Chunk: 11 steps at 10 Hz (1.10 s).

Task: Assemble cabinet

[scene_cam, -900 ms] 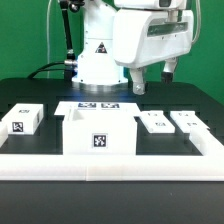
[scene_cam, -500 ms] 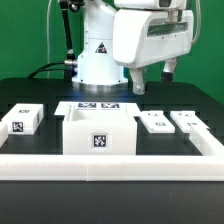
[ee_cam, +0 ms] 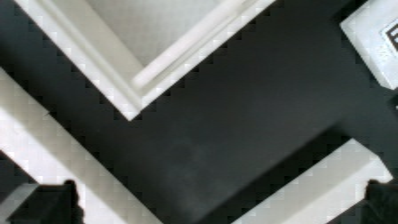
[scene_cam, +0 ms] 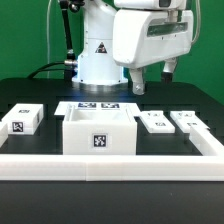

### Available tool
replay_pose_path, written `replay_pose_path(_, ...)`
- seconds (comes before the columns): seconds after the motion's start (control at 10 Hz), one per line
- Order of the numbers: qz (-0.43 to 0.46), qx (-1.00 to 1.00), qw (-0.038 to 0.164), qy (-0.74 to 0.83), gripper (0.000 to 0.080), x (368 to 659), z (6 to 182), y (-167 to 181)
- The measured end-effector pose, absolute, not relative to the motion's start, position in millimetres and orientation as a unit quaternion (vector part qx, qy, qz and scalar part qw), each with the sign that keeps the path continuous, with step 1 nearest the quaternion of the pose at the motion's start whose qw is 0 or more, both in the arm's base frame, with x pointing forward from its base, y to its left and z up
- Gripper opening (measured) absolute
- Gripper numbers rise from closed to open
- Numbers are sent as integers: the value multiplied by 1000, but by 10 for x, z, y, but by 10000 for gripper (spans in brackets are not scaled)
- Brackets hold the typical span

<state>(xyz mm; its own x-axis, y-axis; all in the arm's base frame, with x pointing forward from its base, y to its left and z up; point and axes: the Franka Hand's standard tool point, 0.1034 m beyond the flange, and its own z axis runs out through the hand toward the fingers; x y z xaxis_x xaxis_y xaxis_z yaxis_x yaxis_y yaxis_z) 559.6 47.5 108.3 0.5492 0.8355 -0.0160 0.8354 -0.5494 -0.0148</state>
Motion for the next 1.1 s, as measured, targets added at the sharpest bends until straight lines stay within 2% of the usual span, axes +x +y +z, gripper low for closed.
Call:
replay_pose_path(0.4, 19, -820, 10, -572, 798, 5410, 939, 88)
replay_pose_path(0.7, 18, -824, 10, -566, 798, 5413, 939, 112)
replay_pose_path(0.8, 14, -814, 7, -581, 798, 5421, 932, 100)
replay_pose_path(0.9, -11, -753, -13, -658, 798, 5434, 890, 54)
replay_pose_path(1.1, -1, -731, -10, -682, 798, 5345, 822, 34)
